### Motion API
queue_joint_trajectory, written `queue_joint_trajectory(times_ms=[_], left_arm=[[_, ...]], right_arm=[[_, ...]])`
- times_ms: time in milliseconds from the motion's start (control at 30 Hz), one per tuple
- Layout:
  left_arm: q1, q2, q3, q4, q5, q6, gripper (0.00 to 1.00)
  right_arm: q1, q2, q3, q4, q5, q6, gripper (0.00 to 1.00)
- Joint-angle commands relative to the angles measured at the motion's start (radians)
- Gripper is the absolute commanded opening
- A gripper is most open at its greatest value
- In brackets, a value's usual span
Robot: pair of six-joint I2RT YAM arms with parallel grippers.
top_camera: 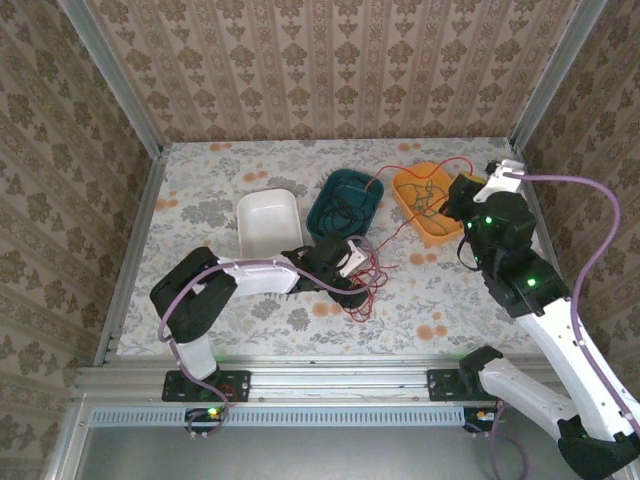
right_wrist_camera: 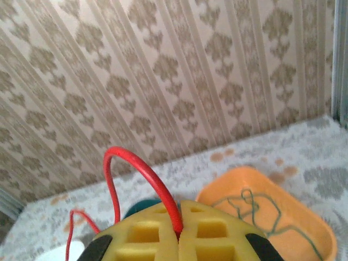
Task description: Untangle the cables
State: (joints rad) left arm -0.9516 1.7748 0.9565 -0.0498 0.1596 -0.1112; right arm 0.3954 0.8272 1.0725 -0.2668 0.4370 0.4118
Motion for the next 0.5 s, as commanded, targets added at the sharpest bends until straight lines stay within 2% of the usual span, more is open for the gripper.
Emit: queue_joint_trajectory(times_ms=[0, 267, 467], left_arm=[[0.014, -0.001, -0.024, 0.02, -0.006, 0.001, 0.93], [0.035, 0.017, -0.047, 0.047, 0.007, -0.013, 0.93], [0.043, 0.012, -0.053, 0.051, 0.019, -0.015, 0.93]], right_arm=[[-0.001, -0.028, 0.024, 0.123, 0.024, -0.074, 0.0], [-0.003, -0.036, 0.061, 0.226, 0.076, -0.138, 0.0], [-0.003, -0.019, 0.124, 0.238, 0.095, -0.235, 0.0]])
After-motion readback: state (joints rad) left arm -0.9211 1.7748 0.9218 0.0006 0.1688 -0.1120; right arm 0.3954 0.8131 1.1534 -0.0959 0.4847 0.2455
